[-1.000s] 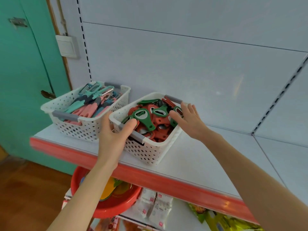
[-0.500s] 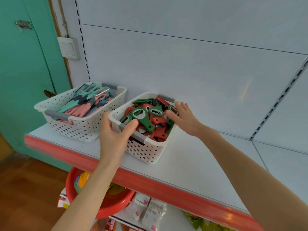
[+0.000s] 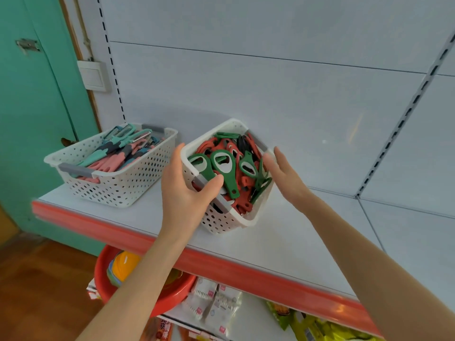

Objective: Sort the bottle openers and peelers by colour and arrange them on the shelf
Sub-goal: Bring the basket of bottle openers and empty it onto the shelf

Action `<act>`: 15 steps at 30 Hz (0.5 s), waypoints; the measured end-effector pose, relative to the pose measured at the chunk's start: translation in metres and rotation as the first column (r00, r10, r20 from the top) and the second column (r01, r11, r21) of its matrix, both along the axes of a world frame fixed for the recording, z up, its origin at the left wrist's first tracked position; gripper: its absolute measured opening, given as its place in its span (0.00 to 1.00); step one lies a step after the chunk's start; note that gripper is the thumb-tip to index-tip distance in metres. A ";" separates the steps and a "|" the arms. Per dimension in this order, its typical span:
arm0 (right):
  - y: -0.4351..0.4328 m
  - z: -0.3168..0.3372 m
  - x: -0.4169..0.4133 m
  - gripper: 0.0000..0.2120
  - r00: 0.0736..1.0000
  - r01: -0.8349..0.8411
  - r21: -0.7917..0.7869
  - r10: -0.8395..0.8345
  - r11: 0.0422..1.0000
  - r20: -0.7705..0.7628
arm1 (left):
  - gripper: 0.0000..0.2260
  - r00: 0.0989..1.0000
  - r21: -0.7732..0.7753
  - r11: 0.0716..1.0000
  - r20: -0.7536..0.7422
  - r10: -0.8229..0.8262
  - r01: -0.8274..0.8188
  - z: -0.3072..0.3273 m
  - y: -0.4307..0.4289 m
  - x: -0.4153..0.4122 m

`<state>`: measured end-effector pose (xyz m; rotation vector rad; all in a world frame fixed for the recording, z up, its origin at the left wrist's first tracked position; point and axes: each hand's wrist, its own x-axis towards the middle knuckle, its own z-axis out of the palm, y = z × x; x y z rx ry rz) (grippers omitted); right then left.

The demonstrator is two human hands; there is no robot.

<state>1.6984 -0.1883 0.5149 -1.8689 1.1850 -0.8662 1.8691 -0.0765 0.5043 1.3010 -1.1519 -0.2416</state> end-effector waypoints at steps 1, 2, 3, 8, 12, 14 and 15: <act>0.006 0.001 0.005 0.35 0.999 0.011 -0.014 -0.010 1.000 0.036 | 0.35 1.000 0.009 1.000 0.004 -0.003 0.003 0.000 -0.001 -0.003; 0.011 0.001 0.012 0.37 0.999 0.009 -0.051 -0.007 0.999 0.036 | 0.36 1.000 0.012 1.000 0.009 -0.005 0.005 0.000 -0.001 -0.006; 0.015 -0.001 0.019 0.39 1.000 0.005 -0.098 -0.004 0.995 0.013 | 0.35 1.000 0.013 1.000 0.019 -0.003 0.002 0.000 -0.001 -0.008; 0.018 -0.012 0.032 0.44 0.988 0.082 -0.227 -0.109 0.971 -0.111 | 0.37 0.994 0.014 1.000 0.105 0.009 -0.011 0.004 0.005 -0.019; 0.018 -0.023 0.026 0.45 0.991 0.095 -0.220 -0.113 0.971 -0.069 | 0.42 0.985 0.070 0.997 0.173 -0.028 0.016 0.004 0.008 -0.023; 0.018 -0.028 0.022 0.46 0.992 0.115 -0.225 -0.124 0.967 -0.026 | 0.42 0.977 0.079 0.996 0.208 -0.057 0.041 0.004 0.010 -0.026; 0.019 -0.031 0.020 0.46 0.991 0.127 -0.224 -0.131 0.966 -0.002 | 0.42 0.974 0.080 0.996 0.215 -0.064 0.048 0.003 0.010 -0.027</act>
